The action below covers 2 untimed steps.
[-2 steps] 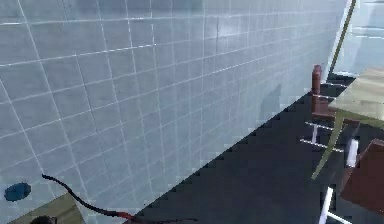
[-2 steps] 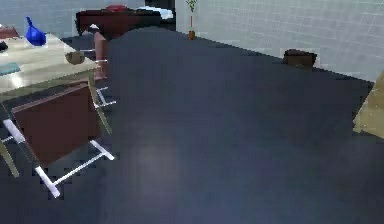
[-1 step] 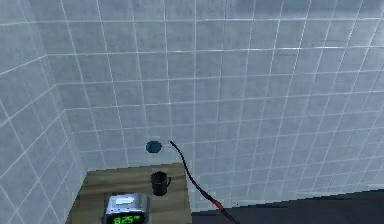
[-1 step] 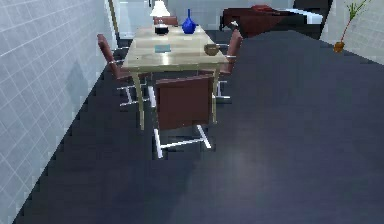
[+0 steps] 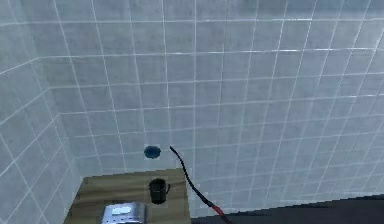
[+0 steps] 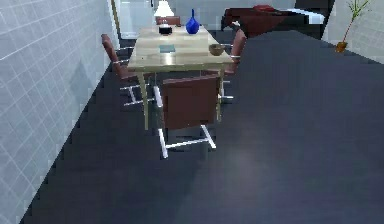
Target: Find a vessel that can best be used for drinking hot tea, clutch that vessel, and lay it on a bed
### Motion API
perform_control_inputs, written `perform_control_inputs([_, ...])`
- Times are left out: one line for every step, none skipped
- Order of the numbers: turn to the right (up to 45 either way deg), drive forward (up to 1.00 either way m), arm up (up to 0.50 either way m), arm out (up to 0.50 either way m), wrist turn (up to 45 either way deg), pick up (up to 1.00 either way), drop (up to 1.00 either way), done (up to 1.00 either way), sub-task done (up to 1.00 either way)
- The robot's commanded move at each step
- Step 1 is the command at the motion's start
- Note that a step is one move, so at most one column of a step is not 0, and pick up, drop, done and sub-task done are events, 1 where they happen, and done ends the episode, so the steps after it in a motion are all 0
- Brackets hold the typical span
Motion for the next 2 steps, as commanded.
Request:
perform_control_inputs([-45.0,0.0,0.0,0.0,0.0,0.0,0.0,0.0,0.0])
perform_control_inputs([-45.0,0.0,0.0,0.0,0.0,0.0,0.0,0.0,0.0])
